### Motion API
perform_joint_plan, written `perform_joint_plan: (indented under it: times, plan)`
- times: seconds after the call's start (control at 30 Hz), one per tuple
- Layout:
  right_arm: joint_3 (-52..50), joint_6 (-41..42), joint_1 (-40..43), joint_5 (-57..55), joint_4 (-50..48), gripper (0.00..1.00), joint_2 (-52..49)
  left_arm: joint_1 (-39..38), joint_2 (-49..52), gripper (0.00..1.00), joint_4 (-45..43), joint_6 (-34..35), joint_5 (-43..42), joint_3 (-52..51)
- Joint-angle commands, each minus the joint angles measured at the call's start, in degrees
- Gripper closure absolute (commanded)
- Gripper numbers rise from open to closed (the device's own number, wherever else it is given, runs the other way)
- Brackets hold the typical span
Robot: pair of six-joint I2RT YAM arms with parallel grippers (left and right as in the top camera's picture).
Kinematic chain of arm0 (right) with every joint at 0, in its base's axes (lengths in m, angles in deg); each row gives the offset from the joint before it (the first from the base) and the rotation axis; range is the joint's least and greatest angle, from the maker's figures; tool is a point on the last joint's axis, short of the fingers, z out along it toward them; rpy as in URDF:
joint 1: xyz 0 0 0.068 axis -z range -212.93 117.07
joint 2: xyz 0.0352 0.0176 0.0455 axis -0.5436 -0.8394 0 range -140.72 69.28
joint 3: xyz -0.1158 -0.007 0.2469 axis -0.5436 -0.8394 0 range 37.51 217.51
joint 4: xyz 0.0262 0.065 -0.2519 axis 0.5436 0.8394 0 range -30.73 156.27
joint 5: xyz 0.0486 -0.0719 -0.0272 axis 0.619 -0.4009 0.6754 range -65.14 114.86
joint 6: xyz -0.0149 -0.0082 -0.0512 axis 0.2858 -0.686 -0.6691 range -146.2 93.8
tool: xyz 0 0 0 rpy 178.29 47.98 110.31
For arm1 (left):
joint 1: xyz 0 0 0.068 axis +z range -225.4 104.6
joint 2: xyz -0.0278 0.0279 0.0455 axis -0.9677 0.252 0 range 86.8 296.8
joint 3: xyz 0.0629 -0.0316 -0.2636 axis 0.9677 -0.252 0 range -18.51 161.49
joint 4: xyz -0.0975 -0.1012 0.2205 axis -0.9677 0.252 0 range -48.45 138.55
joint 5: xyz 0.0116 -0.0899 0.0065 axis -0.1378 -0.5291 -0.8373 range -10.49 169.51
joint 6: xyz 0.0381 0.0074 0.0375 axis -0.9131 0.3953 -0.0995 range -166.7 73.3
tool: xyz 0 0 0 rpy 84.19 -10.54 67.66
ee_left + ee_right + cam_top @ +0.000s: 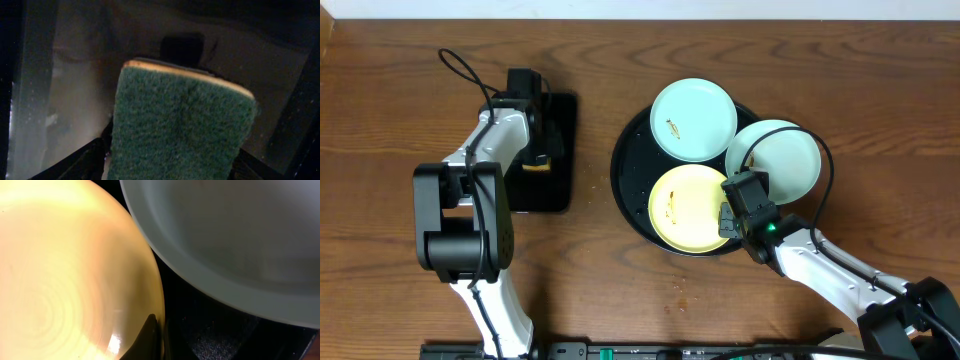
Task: Clean dirty plates on tray and stack at the side
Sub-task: 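Lift the sponge with the left gripper while right holds yellow plate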
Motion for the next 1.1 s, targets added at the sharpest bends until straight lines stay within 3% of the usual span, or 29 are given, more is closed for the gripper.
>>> perform_joint_plan:
  times: [0.0,0.07,0.2,0.3,0.37,0.5,0.57,0.77,1.07]
  plan:
    - [-0.3,-1.8,-0.1,1.1,0.8,0.99,0.2,0.4,-0.9,0.28,-0.6,-0.3,0.7,-0.7]
    - [-0.3,-2.6,-0.1,1.1,1.0,0.99,0.2,0.3,-0.9,0.30,-0.4,-0.3,0.7,-0.7]
    - [-0.3,-2.6,-0.1,1.1,1.3,0.99,0.2,0.3,-0.9,0.61,0.7,-0.3,0.7,-0.7]
    - [-0.3,-2.8,-0.1,1.1,1.2,0.99,0.2,0.5,-0.9,0.69,0.5,-0.3,0.7,-0.7]
    - [-0.3,-2.8,-0.1,1.1,1.1,0.98,0.2,1.1,-1.2,0.92,0.0,-0.3,0.7,-0.5]
    - [-0.3,-2.8,-0.1,1.1,1.3,0.93,0.2,2.9,-4.2,0.93,1.2,-0.2,0.7,1.3]
    - [-0.3,-2.8,-0.1,1.1,1.7,0.99,0.2,3.6,-7.2,0.93,1.9,-0.3,0.7,1.5]
    - [-0.3,-7.5,-0.1,1.1,2.1,0.99,0.2,4.7,-18.3,0.93,1.6,-1.5,0.5,1.5]
    - [-0.3,-7.5,-0.1,1.1,1.9,0.99,0.2,4.6,-31.0,0.93,2.4,-4.2,-0.9,1.5]
